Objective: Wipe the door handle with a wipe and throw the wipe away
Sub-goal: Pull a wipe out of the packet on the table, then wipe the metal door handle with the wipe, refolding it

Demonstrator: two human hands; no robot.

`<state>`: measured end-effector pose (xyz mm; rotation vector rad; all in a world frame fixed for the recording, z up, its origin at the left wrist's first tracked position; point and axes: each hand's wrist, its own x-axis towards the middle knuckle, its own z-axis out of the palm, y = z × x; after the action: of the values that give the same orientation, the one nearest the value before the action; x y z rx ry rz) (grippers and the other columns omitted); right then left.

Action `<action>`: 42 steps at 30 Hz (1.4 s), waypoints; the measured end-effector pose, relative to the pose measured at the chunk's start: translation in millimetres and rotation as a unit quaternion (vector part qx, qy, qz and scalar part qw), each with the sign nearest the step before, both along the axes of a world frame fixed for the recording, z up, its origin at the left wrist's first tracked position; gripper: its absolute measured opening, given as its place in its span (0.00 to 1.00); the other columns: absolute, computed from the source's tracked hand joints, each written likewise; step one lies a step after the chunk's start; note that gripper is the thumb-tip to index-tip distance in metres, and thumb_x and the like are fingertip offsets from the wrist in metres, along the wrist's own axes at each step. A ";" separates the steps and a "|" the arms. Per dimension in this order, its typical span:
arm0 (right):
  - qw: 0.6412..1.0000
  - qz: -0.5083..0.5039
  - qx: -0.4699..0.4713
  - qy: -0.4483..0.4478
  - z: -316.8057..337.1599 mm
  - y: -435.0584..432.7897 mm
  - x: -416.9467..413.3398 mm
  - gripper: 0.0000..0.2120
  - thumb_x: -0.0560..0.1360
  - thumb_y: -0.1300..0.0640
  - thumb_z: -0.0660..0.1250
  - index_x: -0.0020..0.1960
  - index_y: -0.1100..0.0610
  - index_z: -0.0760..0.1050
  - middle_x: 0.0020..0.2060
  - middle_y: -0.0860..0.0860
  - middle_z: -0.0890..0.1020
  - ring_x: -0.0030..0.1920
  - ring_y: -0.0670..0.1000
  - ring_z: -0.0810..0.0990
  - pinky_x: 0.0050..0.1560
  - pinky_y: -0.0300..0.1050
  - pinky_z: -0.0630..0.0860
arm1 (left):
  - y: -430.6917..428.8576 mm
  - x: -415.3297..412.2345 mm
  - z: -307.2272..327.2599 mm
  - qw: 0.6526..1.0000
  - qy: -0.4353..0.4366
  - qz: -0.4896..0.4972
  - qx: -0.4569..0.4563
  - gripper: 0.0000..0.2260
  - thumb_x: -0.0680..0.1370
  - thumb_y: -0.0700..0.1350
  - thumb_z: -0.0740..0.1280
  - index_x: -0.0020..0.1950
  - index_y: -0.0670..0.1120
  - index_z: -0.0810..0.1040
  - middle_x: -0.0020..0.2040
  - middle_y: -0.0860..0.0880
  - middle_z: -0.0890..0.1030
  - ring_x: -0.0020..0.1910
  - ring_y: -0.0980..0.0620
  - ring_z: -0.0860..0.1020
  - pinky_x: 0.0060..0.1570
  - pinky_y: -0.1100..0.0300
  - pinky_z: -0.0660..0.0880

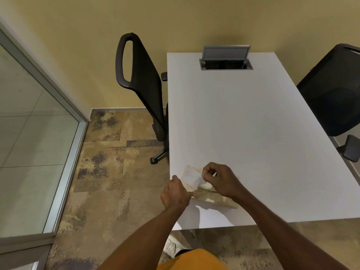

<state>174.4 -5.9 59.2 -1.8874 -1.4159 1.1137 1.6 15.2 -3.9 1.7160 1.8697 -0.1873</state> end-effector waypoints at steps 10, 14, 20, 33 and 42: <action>0.988 0.076 -0.008 0.135 20.3 37.7 -48.7 0.13 0.78 0.65 0.67 0.40 0.52 0.84 0.38 0.47 0.85 0.38 0.44 0.81 0.40 0.44 0.80 | 1.6 -48.2 28.0 0.865 -0.379 0.326 -0.043 0.07 0.87 0.43 0.70 0.53 0.43 0.87 0.51 0.42 0.90 0.52 0.41 0.90 0.47 0.51 0.85; 0.984 0.123 -0.014 0.128 12.8 54.6 -85.9 0.12 0.80 0.63 0.68 0.41 0.52 0.85 0.39 0.49 0.86 0.40 0.46 0.83 0.42 0.43 0.82 | -3.6 -84.5 56.4 0.735 -0.494 0.464 -0.031 0.17 0.91 0.51 0.62 0.60 0.45 0.89 0.47 0.45 0.93 0.45 0.47 0.92 0.43 0.57 0.87; 0.964 0.232 -0.027 0.130 14.1 75.6 -158.4 0.08 0.80 0.61 0.71 0.43 0.53 0.86 0.39 0.46 0.87 0.40 0.42 0.82 0.41 0.37 0.82 | -22.4 -146.4 74.6 0.651 -0.527 0.543 0.054 0.14 0.86 0.56 0.73 0.55 0.47 0.92 0.49 0.45 0.93 0.47 0.49 0.89 0.48 0.54 0.85; 0.907 0.251 -0.157 0.299 15.1 51.3 -363.5 0.21 0.74 0.46 0.78 0.55 0.64 0.84 0.43 0.56 0.89 0.41 0.52 0.86 0.39 0.44 0.82 | -105.1 -298.8 86.3 0.563 -0.498 0.609 0.251 0.04 0.85 0.40 0.74 0.59 0.46 0.87 0.51 0.46 0.94 0.52 0.42 0.93 0.49 0.50 0.89; 0.835 0.355 -0.249 0.338 24.2 12.4 -487.9 0.24 0.68 0.55 0.82 0.61 0.61 0.84 0.56 0.64 0.89 0.51 0.60 0.88 0.54 0.58 0.83 | -161.1 -416.3 96.2 0.559 -0.477 0.621 0.273 0.09 0.84 0.38 0.75 0.63 0.46 0.89 0.54 0.46 0.93 0.52 0.45 0.93 0.51 0.52 0.89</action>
<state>-313.5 6.5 83.5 -0.9683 -1.4784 2.4097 -414.7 -145.9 92.3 0.0968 1.7258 1.6503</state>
